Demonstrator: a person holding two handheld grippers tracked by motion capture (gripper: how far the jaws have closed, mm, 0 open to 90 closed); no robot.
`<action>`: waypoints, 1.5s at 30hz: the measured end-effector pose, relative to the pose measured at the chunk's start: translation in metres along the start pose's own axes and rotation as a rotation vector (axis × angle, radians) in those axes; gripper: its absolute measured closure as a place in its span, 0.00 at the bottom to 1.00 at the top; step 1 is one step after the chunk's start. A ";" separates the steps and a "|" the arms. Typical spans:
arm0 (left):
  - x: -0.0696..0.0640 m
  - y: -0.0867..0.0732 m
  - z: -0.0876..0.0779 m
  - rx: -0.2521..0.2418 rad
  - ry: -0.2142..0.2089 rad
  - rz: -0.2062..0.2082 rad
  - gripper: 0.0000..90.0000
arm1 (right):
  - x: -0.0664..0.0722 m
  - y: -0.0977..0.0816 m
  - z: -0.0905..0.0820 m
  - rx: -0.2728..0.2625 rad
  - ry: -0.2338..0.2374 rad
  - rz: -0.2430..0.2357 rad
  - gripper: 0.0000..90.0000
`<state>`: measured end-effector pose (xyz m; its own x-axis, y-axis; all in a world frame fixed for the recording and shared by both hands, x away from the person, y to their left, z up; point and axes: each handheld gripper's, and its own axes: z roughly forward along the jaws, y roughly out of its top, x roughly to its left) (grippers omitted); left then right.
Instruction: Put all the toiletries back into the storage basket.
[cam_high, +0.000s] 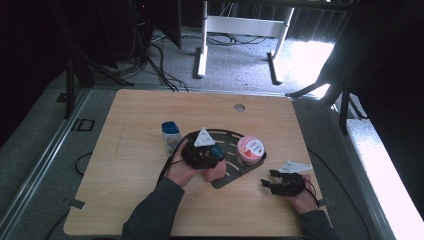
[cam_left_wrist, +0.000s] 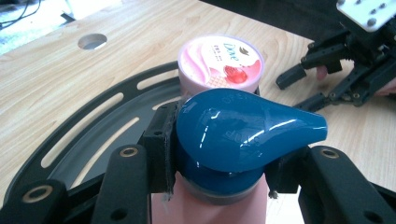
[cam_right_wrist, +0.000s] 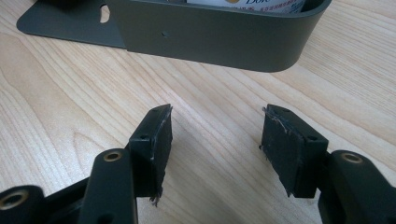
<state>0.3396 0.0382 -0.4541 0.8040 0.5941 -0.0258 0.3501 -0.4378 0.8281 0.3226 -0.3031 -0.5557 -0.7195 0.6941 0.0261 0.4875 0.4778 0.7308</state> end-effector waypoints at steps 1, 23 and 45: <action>0.000 0.001 0.001 -0.002 0.002 0.000 0.59 | 0.000 0.000 0.000 0.000 -0.001 0.000 0.47; 0.012 0.007 0.020 -0.008 0.039 -0.025 0.59 | 0.000 0.000 0.000 -0.001 -0.001 -0.002 0.47; 0.018 0.025 0.037 -0.011 0.078 -0.015 0.59 | -0.001 0.000 0.000 -0.001 0.004 -0.002 0.47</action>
<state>0.3806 0.0131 -0.4545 0.7588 0.6514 0.0050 0.3559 -0.4211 0.8343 0.3229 -0.3036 -0.5559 -0.7223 0.6910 0.0270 0.4851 0.4785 0.7319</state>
